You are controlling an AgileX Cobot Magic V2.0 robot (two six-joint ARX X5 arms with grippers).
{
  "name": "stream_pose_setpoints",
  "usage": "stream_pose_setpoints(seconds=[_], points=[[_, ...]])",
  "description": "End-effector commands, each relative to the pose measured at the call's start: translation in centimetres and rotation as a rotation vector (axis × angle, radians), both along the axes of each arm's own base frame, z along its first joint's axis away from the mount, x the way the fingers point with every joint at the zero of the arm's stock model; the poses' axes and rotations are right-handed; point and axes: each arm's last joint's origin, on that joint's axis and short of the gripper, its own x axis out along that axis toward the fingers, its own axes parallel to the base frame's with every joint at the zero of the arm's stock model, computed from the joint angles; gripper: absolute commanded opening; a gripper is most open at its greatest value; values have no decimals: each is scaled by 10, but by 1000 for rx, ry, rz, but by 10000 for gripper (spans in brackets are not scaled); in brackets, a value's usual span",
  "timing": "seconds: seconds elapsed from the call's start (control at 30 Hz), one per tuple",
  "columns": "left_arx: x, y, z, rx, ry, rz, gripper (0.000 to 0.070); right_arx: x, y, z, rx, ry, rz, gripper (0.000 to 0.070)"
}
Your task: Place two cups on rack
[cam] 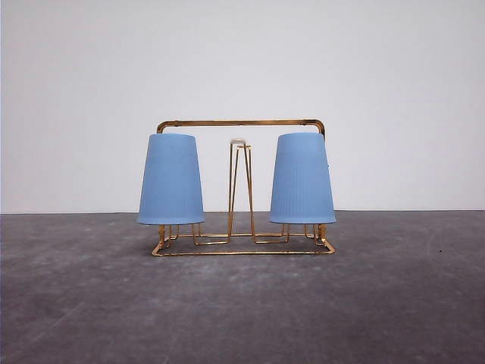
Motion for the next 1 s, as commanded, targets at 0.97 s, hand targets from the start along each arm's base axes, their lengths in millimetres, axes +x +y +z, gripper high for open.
stream_pose_setpoints(seconds=[0.97], points=[[1,0,-6,0,20,2,22,0,0,0,-4,-5,-2,17]])
